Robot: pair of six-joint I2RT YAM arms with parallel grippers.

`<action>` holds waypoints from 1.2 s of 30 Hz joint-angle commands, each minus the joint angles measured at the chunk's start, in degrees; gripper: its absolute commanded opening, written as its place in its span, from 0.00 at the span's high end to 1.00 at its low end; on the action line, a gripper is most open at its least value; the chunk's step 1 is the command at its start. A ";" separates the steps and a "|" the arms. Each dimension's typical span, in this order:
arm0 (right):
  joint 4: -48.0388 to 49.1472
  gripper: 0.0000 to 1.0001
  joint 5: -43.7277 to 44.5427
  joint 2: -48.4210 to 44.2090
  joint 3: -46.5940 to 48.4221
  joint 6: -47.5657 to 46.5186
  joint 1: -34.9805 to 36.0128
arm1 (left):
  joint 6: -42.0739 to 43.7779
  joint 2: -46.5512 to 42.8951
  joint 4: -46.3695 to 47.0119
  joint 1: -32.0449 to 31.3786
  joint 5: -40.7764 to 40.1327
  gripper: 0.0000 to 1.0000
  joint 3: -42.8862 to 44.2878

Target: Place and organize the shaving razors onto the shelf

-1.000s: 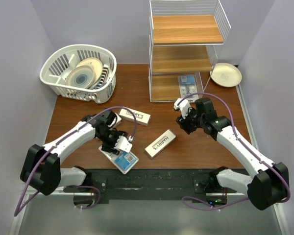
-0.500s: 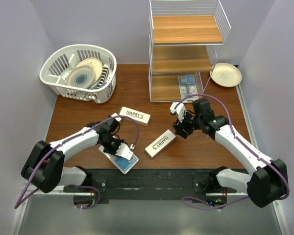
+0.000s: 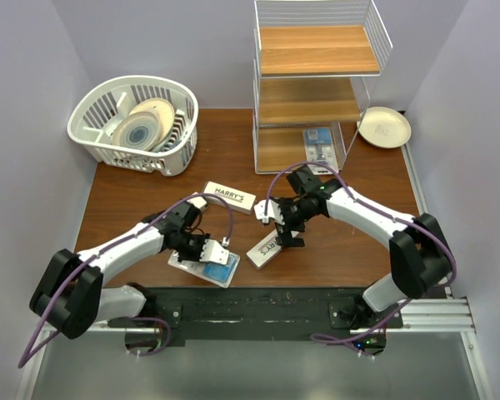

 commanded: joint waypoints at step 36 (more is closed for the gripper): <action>10.22 0.38 33.80 -11.41 -15.54 38.41 -35.75 | -70.44 12.78 30.40 -5.77 4.38 1.00 19.43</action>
